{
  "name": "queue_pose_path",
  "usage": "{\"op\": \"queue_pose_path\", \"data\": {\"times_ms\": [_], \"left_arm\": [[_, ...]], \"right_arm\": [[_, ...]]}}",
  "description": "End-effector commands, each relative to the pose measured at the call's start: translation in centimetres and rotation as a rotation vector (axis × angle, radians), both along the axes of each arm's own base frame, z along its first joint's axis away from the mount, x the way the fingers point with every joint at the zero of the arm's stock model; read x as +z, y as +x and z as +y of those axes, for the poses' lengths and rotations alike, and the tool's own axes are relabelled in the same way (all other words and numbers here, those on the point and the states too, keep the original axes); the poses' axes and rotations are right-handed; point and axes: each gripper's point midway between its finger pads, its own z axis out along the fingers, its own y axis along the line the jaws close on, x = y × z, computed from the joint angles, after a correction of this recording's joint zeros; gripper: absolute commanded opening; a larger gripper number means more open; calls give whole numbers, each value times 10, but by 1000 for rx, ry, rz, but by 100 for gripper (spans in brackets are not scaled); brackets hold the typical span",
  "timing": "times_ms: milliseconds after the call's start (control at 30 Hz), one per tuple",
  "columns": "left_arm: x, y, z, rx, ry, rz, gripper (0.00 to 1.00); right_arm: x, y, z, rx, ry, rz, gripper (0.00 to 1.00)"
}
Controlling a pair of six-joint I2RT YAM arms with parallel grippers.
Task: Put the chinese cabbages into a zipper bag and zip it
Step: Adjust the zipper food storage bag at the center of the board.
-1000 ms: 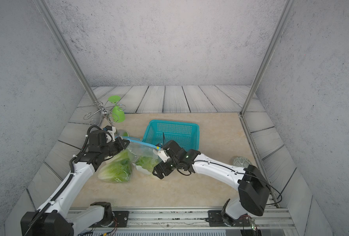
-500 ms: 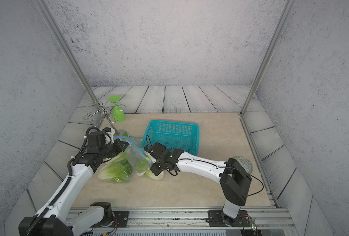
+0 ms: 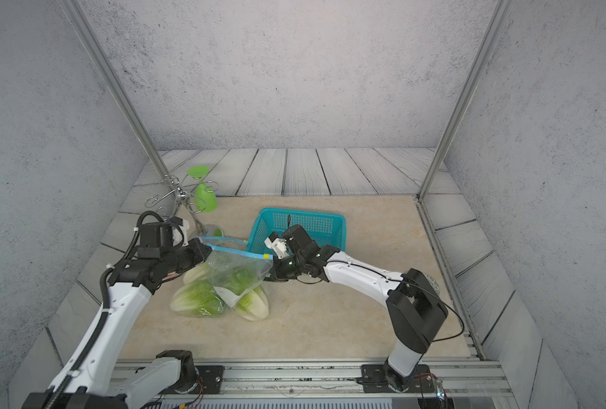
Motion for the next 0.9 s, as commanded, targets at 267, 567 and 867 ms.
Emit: {"op": "queue_pose_path", "data": {"times_ms": [267, 567, 867], "left_arm": [[-57, 63, -15, -59, -36, 149, 6], [-32, 73, -55, -222, -77, 25, 43], [30, 21, 53, 58, 427, -84, 85]], "right_arm": [[-60, 57, -72, -123, -232, 19, 59], [-61, 121, -137, -253, -394, -98, 64], [23, 88, -202, -372, -464, -301, 84]]}}
